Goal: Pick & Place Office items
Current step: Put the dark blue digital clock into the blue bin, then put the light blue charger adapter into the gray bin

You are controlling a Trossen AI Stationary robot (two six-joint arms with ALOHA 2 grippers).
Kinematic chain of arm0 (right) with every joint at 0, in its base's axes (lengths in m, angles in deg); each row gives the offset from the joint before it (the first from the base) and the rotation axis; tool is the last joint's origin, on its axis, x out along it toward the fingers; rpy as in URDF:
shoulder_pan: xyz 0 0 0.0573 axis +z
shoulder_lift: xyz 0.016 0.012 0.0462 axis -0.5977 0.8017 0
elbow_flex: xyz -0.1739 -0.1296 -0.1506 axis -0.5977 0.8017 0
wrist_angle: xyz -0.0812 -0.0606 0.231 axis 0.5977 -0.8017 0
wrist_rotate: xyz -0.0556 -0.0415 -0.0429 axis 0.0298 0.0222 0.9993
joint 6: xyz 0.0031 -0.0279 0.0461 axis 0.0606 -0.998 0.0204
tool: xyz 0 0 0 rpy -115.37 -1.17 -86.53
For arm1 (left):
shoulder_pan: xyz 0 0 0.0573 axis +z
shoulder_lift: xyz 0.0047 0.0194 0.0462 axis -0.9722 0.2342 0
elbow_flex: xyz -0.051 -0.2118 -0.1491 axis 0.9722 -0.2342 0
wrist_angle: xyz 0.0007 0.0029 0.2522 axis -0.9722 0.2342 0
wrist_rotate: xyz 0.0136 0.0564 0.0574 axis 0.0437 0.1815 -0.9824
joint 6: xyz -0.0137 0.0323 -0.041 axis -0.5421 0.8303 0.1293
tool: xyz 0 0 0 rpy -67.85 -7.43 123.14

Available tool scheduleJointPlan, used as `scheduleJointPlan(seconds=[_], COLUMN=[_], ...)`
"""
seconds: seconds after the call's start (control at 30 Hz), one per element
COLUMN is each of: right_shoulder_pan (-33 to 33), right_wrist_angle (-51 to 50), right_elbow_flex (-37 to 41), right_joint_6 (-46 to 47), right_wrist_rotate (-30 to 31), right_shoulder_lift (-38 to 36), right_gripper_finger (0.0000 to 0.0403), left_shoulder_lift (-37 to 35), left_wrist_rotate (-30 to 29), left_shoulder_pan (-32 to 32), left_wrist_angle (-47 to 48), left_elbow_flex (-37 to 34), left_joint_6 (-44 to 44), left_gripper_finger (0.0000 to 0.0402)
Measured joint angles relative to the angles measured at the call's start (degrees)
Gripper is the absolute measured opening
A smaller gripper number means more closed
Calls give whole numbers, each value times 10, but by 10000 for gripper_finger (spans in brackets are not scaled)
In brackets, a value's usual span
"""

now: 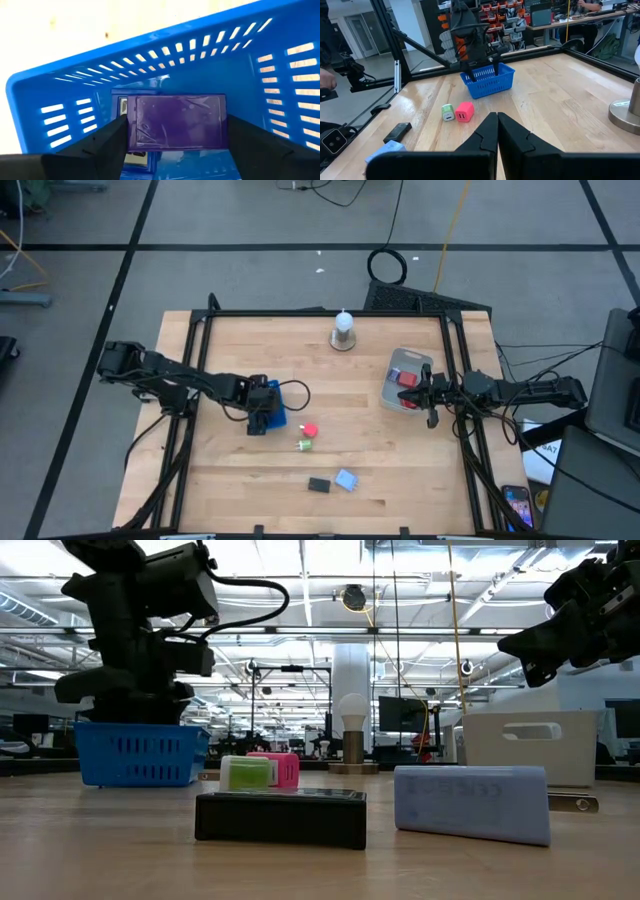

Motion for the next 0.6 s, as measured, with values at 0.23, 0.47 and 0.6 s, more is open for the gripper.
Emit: scheduleJointPlan(seconds=[0.23, 0.47, 0.6], right_shoulder_pan=[0, 0, 0], right_wrist_angle=[0, -1, -2], right_elbow_flex=[0, 0, 0], right_joint_6=[0, 9, 7], right_wrist_rotate=[0, 0, 0], right_shoulder_lift=[0, 0, 0], right_gripper_finger=[0, 0, 0], left_shoulder_lift=[0, -8, -34], left_wrist_rotate=[0, -2, -6], left_shoulder_pan=[0, -6, -18], left_wrist_angle=[2, 78, 114], left_elbow_flex=[0, 46, 83], left_joint_6=[-2, -17, -22], left_gripper_finger=[347, 353, 354])
